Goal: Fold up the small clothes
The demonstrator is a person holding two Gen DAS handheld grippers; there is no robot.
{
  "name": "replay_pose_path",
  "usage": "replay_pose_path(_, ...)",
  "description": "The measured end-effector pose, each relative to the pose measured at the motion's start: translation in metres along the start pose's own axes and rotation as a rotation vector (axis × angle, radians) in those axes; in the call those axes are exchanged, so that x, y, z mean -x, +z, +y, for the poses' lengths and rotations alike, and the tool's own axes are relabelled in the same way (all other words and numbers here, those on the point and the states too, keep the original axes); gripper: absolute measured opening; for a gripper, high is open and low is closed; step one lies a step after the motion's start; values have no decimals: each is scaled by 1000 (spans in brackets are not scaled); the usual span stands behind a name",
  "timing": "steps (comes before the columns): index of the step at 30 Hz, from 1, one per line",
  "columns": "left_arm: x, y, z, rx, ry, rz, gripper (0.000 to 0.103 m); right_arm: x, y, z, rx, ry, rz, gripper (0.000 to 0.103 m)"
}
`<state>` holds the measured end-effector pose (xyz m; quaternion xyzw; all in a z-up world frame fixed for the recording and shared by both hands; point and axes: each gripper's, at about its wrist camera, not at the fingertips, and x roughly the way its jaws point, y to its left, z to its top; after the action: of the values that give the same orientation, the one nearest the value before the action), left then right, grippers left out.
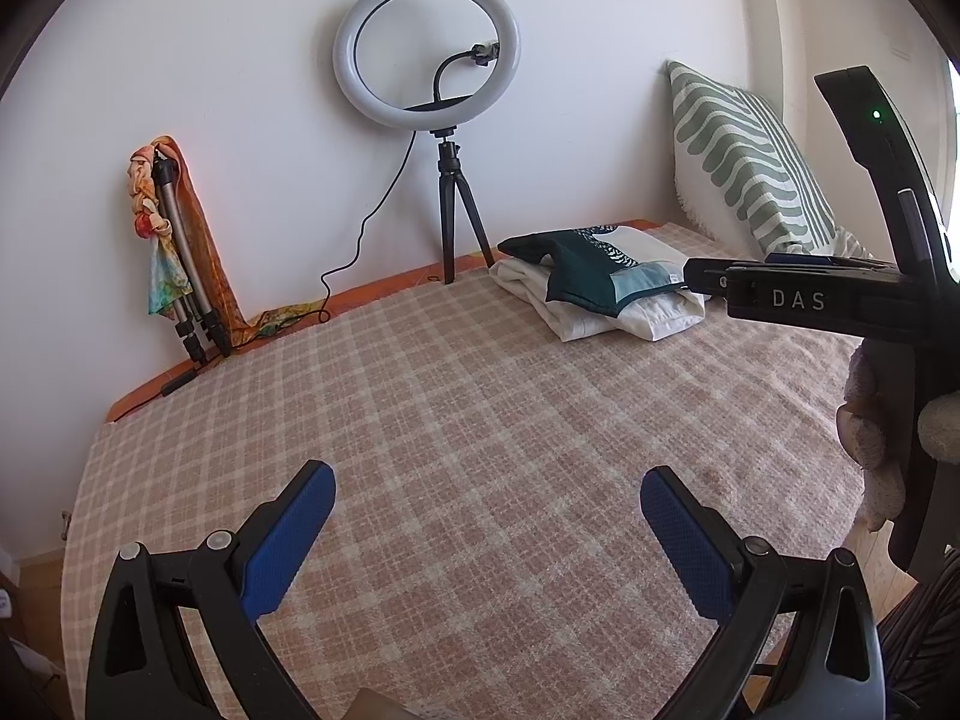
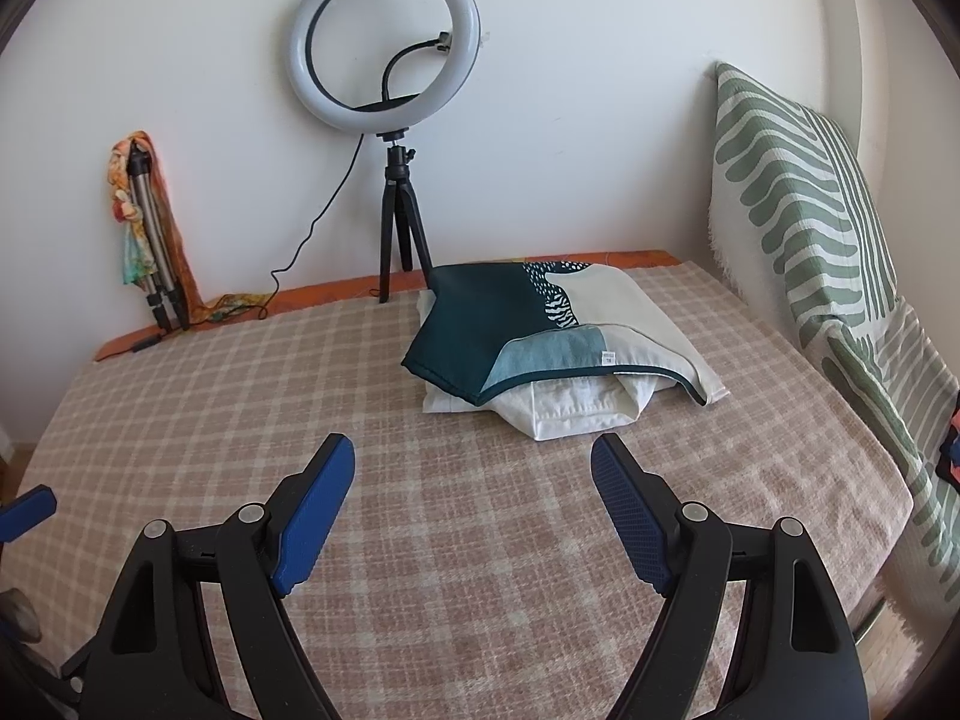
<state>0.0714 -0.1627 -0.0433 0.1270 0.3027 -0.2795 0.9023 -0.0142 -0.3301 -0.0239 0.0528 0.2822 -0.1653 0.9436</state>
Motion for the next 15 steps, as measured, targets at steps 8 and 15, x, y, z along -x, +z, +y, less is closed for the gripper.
replay_pose_path(8, 1, 1, -1, -4, -3, -1, 103, -4, 2, 0, 7, 9, 6, 81)
replay_pose_path(15, 2, 1, -1, -4, -2, -1, 103, -5, 1, 0, 9, 13, 8, 81)
